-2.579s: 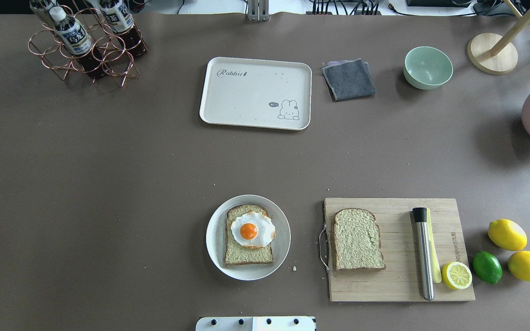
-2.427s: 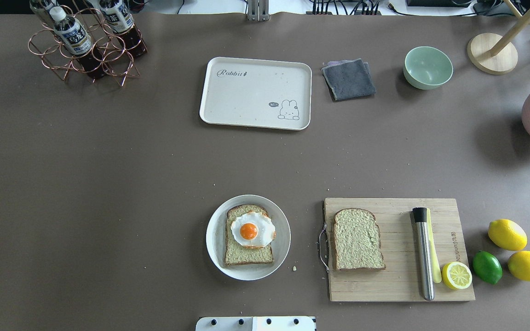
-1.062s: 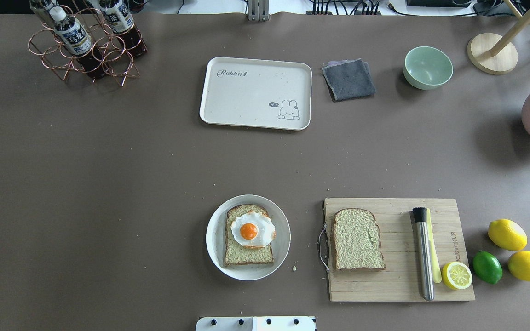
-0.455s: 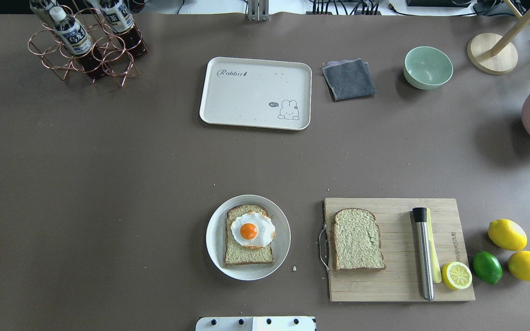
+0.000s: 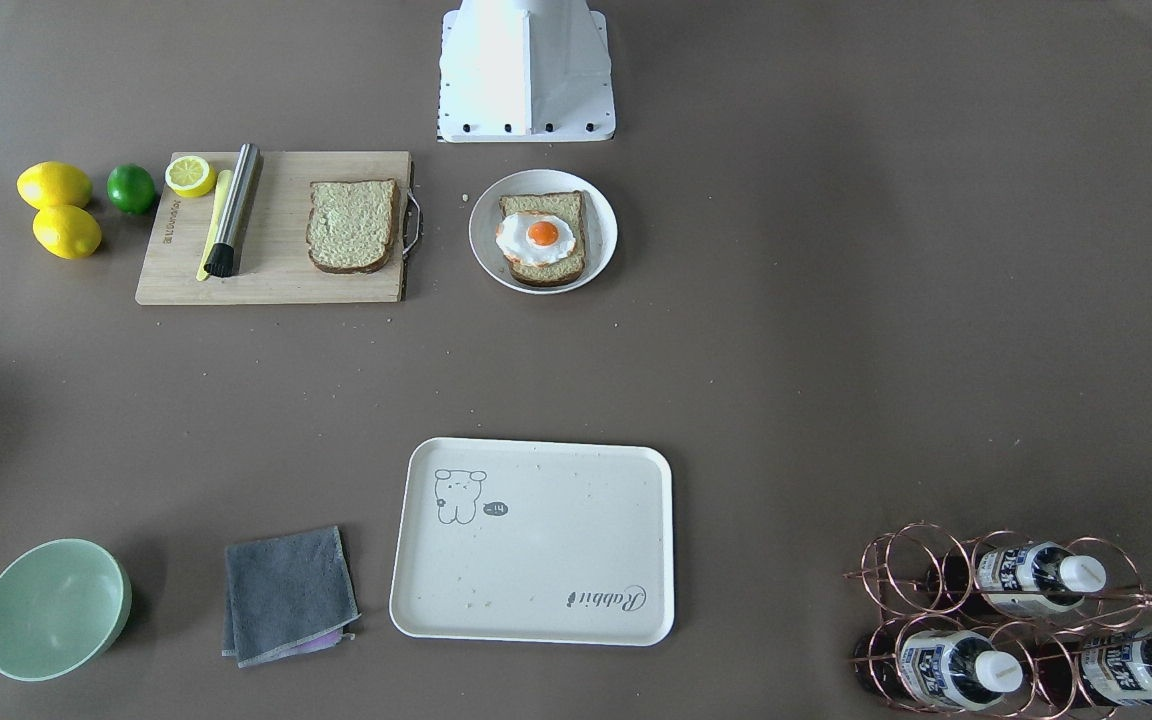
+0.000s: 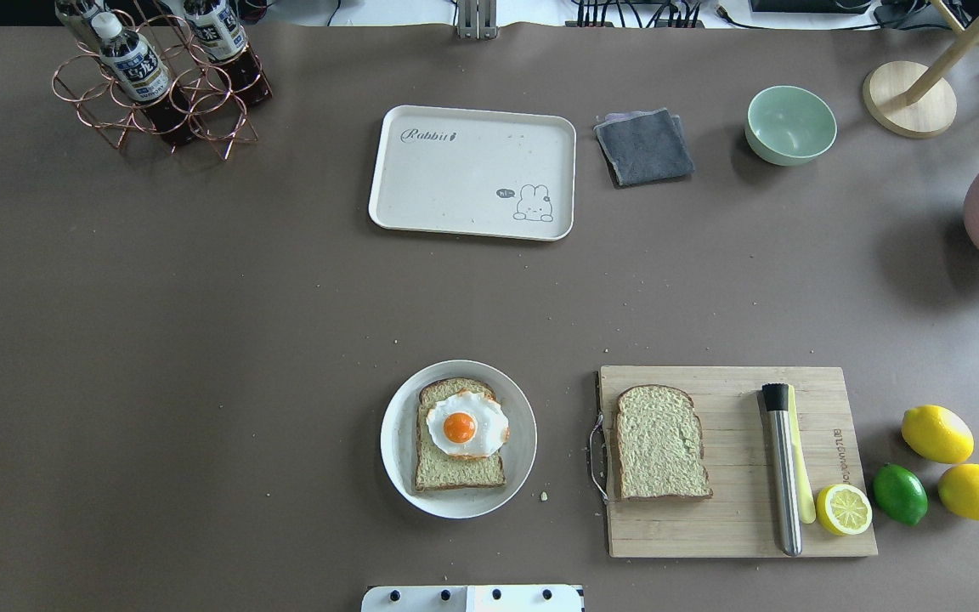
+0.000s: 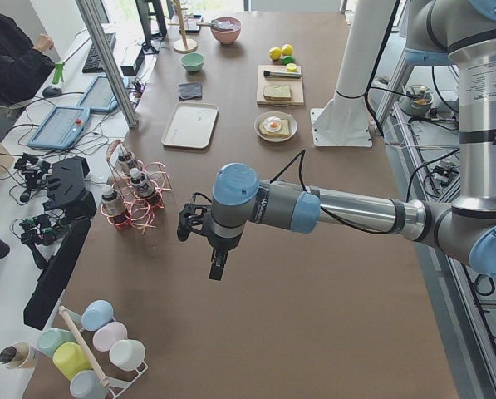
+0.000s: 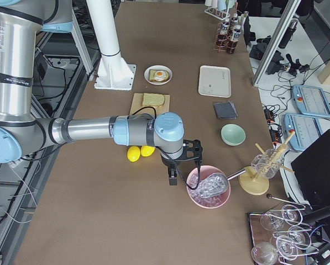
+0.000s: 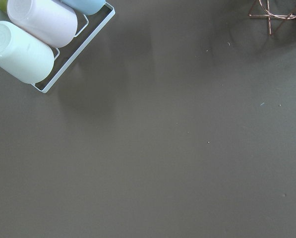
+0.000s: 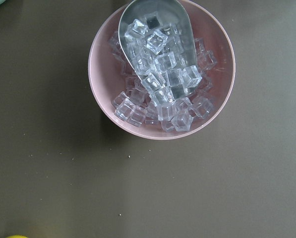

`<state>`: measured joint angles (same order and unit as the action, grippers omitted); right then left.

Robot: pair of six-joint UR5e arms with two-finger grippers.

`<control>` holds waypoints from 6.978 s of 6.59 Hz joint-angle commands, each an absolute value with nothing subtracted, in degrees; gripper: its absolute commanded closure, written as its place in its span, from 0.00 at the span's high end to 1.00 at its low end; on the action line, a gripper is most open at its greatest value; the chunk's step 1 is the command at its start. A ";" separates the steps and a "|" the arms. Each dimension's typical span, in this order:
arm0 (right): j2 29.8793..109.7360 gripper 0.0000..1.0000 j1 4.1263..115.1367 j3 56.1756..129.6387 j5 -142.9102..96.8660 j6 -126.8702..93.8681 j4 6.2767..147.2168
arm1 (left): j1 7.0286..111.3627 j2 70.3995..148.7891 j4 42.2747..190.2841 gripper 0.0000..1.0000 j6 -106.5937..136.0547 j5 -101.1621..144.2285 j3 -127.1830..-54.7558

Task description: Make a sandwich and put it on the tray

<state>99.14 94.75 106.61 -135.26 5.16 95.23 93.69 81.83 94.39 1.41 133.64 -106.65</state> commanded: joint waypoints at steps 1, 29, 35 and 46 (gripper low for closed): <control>98.79 1.00 94.66 106.61 -135.26 5.19 95.19 | 93.69 81.83 94.39 0.98 1.41 134.12 -106.61; 98.00 1.00 92.65 108.89 -140.33 5.54 95.10 | 88.27 83.58 103.48 0.98 15.29 141.47 -107.48; 89.03 1.00 76.68 113.20 -140.80 -24.77 87.00 | 59.98 92.70 121.11 0.98 60.52 125.54 -110.21; 91.67 1.00 23.31 115.31 -104.53 -81.39 52.73 | 49.04 98.00 119.53 0.98 71.10 113.47 -110.65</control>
<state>91.75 26.94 115.26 -107.77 -80.42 52.98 49.06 97.99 119.53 71.09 113.41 -110.66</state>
